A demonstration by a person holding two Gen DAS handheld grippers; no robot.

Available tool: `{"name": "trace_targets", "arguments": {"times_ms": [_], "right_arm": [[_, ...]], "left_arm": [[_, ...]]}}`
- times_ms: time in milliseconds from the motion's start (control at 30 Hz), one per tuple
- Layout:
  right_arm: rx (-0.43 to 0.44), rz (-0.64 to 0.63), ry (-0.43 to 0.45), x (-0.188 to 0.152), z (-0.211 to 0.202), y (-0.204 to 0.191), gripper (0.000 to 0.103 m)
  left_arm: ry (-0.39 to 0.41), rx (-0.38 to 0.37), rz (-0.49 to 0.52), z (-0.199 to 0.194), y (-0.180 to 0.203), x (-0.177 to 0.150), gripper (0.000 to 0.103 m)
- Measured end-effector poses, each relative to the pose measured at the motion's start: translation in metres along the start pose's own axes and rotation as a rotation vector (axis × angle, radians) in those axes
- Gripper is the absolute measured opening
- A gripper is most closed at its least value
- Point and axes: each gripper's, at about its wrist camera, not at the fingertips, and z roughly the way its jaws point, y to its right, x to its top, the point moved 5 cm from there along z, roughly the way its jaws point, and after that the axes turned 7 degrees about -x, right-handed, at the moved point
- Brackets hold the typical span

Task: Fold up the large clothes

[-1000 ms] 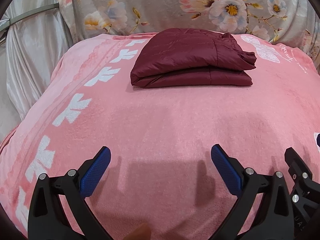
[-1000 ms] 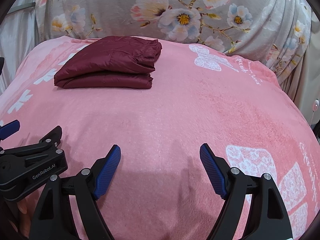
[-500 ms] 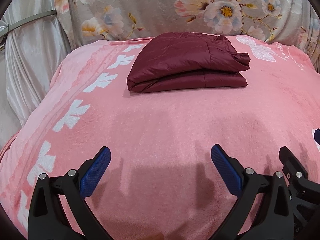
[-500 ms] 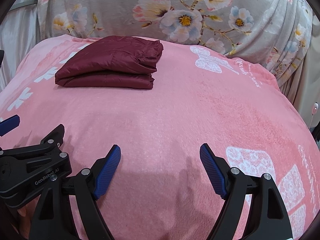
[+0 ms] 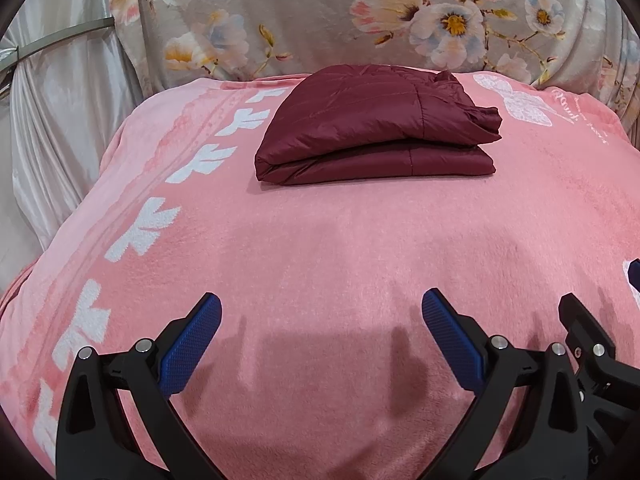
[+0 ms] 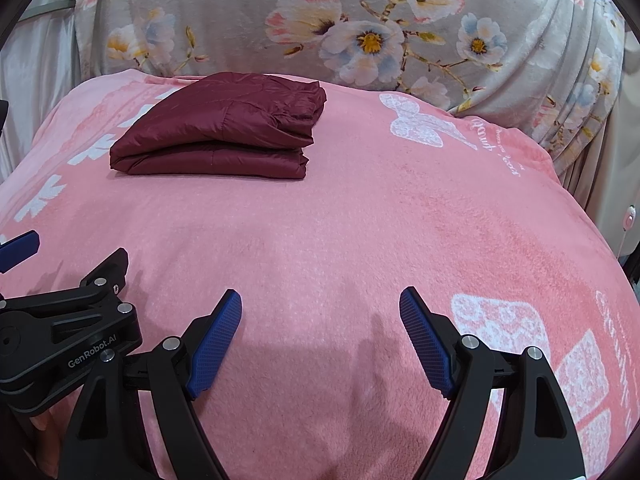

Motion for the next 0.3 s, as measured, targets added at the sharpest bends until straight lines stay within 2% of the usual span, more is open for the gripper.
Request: {"name": "trace_targets", "arguments": {"times_ms": [300], "right_arm": [[0.001,-0.002,0.001,-0.0001,0.0007,0.0014,0.079]], "left_arm": [[0.006,0.001,-0.013,-0.0010,-0.0018,0.0018,0.098]]}}
